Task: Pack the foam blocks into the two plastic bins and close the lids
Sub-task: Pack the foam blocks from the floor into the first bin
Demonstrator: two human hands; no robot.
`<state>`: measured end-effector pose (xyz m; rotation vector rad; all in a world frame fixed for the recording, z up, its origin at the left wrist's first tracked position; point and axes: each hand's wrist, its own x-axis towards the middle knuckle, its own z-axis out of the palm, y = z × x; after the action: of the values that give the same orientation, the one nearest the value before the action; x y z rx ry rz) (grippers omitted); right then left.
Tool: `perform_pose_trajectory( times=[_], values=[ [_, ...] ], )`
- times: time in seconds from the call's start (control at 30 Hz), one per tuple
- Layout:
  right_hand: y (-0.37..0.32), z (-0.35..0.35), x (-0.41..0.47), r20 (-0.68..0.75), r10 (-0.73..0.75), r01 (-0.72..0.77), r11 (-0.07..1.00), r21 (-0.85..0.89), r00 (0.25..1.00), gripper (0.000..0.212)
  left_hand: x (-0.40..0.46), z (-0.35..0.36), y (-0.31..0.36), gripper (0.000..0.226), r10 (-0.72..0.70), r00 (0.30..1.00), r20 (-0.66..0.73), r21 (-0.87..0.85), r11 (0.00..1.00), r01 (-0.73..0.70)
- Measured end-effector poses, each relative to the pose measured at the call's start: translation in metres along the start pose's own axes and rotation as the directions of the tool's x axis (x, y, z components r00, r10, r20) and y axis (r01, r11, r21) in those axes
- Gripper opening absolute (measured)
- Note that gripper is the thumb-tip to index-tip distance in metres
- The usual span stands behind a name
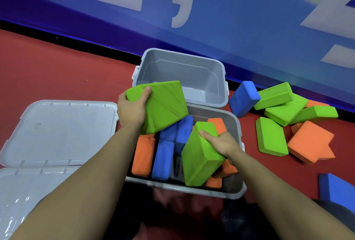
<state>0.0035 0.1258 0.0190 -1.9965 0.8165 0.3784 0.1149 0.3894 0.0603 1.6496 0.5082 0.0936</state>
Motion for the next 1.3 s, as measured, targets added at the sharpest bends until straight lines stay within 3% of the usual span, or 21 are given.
perform_pose_trajectory(
  times=[0.17,0.3,0.47,0.67,0.8,1.0,1.1,1.2,1.3],
  values=[
    [-0.002,0.028,-0.007,-0.044,0.045,-0.042,0.996,0.074,0.998,0.073,-0.001,0.001,0.002,0.078,0.001,1.0,0.002,-0.008,1.0,-0.001],
    [0.01,0.058,-0.004,0.017,0.094,-0.095,0.98,0.176,0.995,0.083,-0.001,0.001,0.0,0.08,-0.002,1.0,0.006,0.002,1.0,0.002],
    [0.009,0.082,-0.009,0.157,0.137,-0.168,0.964,0.205,0.978,0.031,-0.003,0.001,-0.001,0.079,-0.008,1.0,0.023,0.0,1.0,0.008],
    [0.032,0.106,0.006,0.192,0.241,-0.266,0.957,0.117,0.951,0.063,0.002,0.0,-0.005,0.077,-0.009,1.0,0.025,-0.001,1.0,0.009],
    [0.059,0.124,0.042,0.165,0.243,-0.257,0.964,0.07,0.956,0.1,0.009,0.0,-0.015,0.077,0.0,1.0,0.012,0.018,1.0,0.0],
    [0.114,0.163,0.096,0.137,0.243,-0.254,0.965,0.068,0.96,0.115,0.02,0.009,-0.02,0.082,0.0,1.0,0.005,0.017,1.0,0.0],
    [0.107,0.169,0.098,0.138,0.228,-0.23,0.973,-0.007,0.964,0.108,0.02,0.016,-0.021,0.08,-0.003,1.0,0.011,0.006,1.0,0.003],
    [0.072,0.144,0.07,0.146,0.224,-0.212,0.972,-0.098,0.963,0.083,0.015,0.023,-0.019,0.079,0.012,0.999,0.038,0.001,1.0,-0.012],
    [0.058,0.115,0.052,-0.003,0.103,-0.1,0.966,-0.238,0.995,0.074,0.01,0.028,-0.016,0.071,0.015,0.999,0.04,-0.002,1.0,-0.015]
  ],
)
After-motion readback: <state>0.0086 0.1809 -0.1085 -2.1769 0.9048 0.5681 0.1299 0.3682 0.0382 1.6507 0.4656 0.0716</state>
